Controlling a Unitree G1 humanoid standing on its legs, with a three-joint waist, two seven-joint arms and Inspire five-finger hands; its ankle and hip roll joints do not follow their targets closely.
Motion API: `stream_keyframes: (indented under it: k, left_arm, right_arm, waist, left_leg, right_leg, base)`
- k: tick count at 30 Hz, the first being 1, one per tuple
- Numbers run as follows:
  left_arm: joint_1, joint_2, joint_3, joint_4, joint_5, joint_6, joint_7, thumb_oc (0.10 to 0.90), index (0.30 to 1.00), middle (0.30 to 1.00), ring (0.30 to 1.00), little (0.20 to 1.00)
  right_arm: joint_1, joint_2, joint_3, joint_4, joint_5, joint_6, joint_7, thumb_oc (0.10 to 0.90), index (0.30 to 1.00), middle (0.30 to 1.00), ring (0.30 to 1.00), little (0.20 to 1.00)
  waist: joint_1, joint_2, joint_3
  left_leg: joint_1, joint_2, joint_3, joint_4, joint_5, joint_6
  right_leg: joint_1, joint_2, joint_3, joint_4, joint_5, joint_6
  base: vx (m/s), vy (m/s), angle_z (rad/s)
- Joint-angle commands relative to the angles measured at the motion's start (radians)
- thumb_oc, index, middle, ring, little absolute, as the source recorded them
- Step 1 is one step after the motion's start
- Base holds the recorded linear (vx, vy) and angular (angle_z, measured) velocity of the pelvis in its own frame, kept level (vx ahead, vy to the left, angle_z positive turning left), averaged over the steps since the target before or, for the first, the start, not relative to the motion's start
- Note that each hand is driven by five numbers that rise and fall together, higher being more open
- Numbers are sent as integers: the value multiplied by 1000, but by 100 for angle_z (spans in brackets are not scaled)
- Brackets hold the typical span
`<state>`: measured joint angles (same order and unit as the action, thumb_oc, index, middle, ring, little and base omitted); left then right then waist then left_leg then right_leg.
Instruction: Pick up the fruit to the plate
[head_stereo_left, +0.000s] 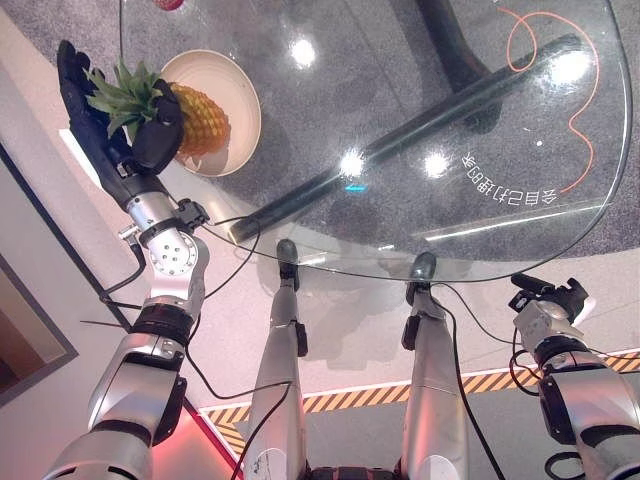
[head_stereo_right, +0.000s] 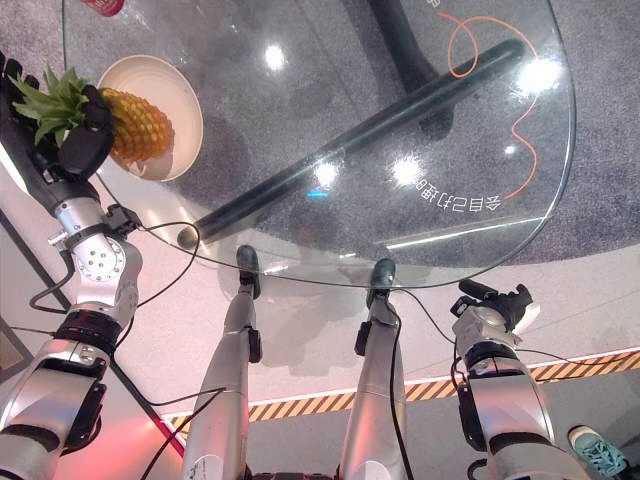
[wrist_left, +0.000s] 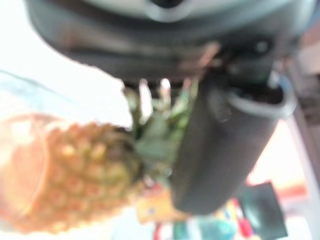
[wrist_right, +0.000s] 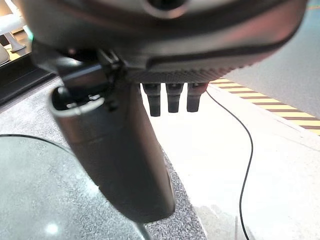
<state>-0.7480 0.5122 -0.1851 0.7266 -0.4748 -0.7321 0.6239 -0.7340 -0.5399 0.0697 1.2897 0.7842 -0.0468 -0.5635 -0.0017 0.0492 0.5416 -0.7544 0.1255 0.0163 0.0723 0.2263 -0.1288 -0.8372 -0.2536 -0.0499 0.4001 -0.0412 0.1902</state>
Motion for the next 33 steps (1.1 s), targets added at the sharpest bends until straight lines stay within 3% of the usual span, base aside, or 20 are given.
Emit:
stream_keyframes:
  k: [1, 33]
  left_arm:
    - [-30, -5, 45, -9, 0, -67, -3, 800, 900, 900, 900, 900]
    - [22, -13, 30, -106, 50, -75, -75, 800, 900, 900, 900, 900]
  right_arm:
    - [58, -40, -26, 53, -27, -33, -49, 800, 900, 900, 900, 900]
    - [53, -45, -45, 58, -18, -29, -50, 800, 900, 900, 900, 900]
  waist:
    - [19, -21, -22]
    - [38, -14, -22]
  left_leg:
    - [-16, -7, -29, 135, -164, -13]
    - [35, -21, -43, 100, -149, -2]
  right_leg:
    - [73, 12, -92, -158, 104, -22]
    - [127, 5, -90, -197, 129, -14]
  base:
    - [0, 0, 0]
    - [-5, 0, 1]
